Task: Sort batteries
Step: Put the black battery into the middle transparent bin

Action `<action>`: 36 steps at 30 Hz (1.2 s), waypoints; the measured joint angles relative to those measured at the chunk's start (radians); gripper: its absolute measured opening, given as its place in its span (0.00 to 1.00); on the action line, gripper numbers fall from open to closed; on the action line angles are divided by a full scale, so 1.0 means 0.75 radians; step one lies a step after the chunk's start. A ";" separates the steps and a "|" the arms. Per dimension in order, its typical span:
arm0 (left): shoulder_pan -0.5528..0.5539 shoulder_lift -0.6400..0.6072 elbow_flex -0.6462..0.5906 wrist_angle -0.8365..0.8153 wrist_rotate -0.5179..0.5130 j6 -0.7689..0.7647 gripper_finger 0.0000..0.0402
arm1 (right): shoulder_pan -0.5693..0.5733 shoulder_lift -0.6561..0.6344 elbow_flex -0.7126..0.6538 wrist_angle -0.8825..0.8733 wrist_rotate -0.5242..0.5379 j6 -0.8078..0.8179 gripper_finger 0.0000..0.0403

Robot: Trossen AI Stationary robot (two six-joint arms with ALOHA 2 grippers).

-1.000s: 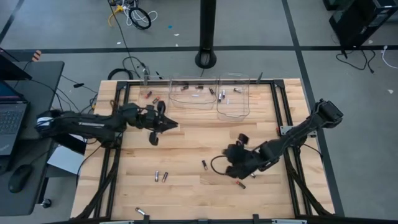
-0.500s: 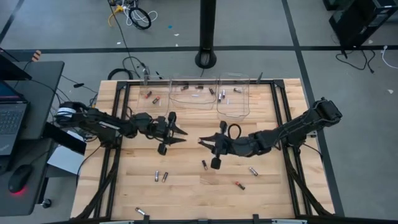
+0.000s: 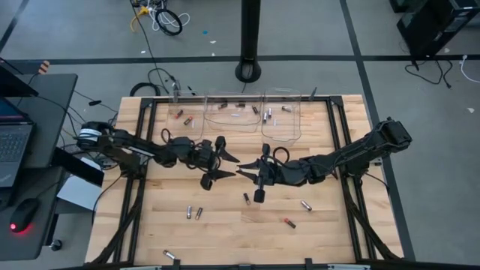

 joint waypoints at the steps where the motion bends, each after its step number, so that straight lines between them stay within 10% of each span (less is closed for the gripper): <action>1: 0.000 0.004 0.014 -0.027 0.013 -0.003 0.59 | 0.000 0.000 0.000 0.004 0.000 -0.004 0.14; 11: -0.016 0.039 0.102 -0.078 0.087 -0.030 0.57 | 0.000 0.000 0.000 0.024 0.000 -0.023 0.14; 23: -0.016 0.039 0.112 -0.076 0.071 0.062 0.15 | 0.001 0.000 0.001 0.037 -0.006 -0.033 0.14; 28: -0.015 0.038 0.112 -0.068 0.059 0.062 0.13 | 0.002 -0.004 0.001 0.037 0.024 -0.028 0.14; 36: 0.065 -0.028 0.113 -0.196 0.030 -0.043 0.13 | 0.040 -0.070 0.002 -0.018 0.313 -0.077 0.39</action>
